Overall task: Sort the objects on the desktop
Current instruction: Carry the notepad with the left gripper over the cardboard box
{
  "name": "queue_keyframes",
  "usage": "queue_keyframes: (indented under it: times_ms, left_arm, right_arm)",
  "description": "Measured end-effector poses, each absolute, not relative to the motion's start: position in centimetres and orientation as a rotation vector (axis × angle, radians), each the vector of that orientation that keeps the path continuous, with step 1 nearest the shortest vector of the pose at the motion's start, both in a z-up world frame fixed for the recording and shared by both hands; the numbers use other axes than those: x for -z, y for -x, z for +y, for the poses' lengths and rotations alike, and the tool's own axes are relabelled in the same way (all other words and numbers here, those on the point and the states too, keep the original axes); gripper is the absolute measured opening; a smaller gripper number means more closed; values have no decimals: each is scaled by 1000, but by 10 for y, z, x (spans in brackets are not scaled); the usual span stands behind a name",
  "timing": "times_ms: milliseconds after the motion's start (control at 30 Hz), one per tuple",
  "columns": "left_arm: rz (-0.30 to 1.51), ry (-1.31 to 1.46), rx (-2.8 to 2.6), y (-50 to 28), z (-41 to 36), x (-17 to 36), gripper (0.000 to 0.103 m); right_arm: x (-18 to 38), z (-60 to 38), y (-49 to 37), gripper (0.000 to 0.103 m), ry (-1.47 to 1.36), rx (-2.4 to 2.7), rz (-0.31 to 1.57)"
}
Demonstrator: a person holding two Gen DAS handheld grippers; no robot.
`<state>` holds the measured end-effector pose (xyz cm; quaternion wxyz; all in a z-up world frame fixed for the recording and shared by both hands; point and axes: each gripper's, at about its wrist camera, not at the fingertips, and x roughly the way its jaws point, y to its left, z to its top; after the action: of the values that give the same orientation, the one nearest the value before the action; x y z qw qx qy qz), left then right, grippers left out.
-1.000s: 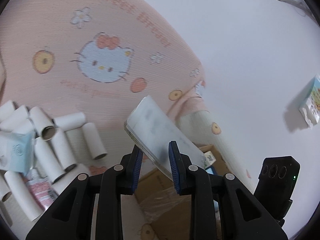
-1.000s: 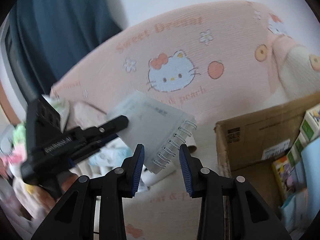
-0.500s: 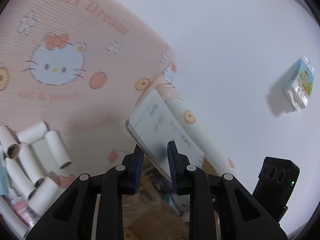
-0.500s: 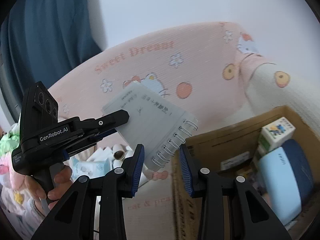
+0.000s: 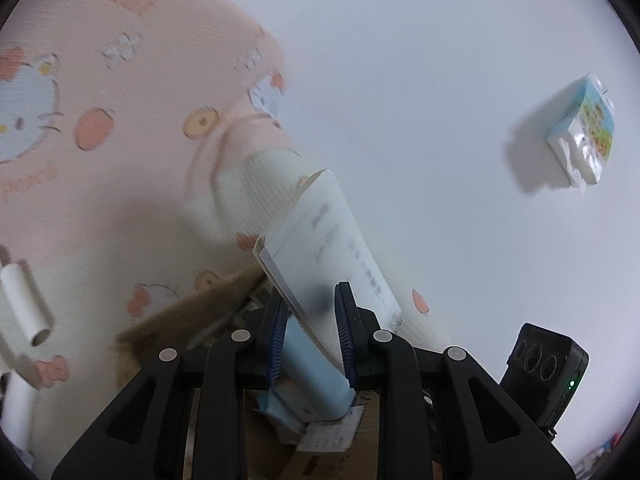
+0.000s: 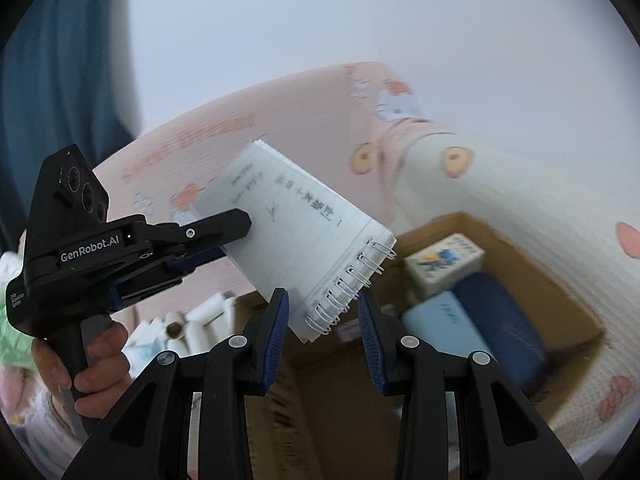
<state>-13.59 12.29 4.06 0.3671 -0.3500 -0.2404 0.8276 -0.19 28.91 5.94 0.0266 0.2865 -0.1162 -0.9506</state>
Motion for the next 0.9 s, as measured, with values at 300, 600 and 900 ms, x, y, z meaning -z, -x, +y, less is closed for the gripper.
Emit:
queue_keyframes:
  times_ms: [300,600,900]
  left_arm:
    - [-623,1073,-1952,161,185,-17,27]
    - [-587,1191,-1806,174,233,8,16]
    - [-606,1396,-1752,185,251,45,13]
  right_arm:
    - [-47,334,-2,33,-1031,3063,-404]
    - [-32,339,6,33,-1211,3042,-310]
    - [-16,350,16,33,-1371,2995,-361]
